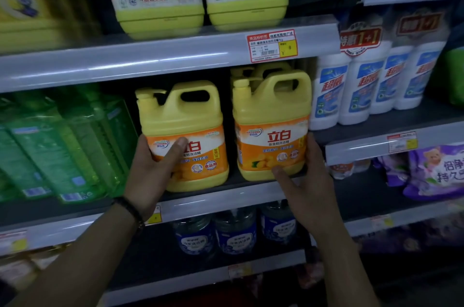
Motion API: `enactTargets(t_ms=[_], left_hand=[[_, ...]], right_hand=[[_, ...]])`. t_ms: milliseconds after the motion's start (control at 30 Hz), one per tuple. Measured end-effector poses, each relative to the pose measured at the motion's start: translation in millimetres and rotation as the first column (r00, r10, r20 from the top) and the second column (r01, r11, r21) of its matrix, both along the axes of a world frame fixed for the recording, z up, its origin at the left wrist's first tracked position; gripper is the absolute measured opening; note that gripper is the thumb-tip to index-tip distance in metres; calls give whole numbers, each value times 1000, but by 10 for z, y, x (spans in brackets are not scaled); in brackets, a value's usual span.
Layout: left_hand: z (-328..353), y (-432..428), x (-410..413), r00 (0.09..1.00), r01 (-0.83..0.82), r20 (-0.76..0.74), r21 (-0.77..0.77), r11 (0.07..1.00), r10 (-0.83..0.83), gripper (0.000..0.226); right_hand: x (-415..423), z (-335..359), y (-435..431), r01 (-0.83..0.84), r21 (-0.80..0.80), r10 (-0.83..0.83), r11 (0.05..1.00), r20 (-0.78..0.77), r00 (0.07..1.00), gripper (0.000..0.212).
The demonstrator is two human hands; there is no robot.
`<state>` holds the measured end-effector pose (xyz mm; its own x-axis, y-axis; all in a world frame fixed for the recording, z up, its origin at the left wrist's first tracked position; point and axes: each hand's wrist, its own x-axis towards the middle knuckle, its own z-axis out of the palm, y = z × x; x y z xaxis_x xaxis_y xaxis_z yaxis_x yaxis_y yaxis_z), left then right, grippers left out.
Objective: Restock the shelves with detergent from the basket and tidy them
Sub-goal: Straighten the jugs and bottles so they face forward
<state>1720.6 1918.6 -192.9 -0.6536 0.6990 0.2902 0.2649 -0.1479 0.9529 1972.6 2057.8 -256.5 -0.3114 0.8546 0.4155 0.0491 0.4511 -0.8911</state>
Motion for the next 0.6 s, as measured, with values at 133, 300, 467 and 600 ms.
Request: enactTargets(t_ms=[133, 300, 467, 600], left_hand=[[-46, 89, -82, 996, 84, -37, -24, 996, -85, 56], [-99, 114, -55, 993, 110, -41, 13, 994, -110, 49], [-126, 109, -4, 995, 95, -31, 53, 994, -93, 41], [-132, 90, -46, 993, 113, -40, 48, 992, -111, 44]], right_hand=[[-8, -36, 6, 46, 22, -47, 999, 49, 998, 102], [-1, -55, -4, 49, 24, -51, 998, 72, 996, 107], [44, -82, 39, 47, 34, -50, 998, 102, 994, 102], [124, -37, 16, 44, 36, -48, 998, 133, 990, 96]])
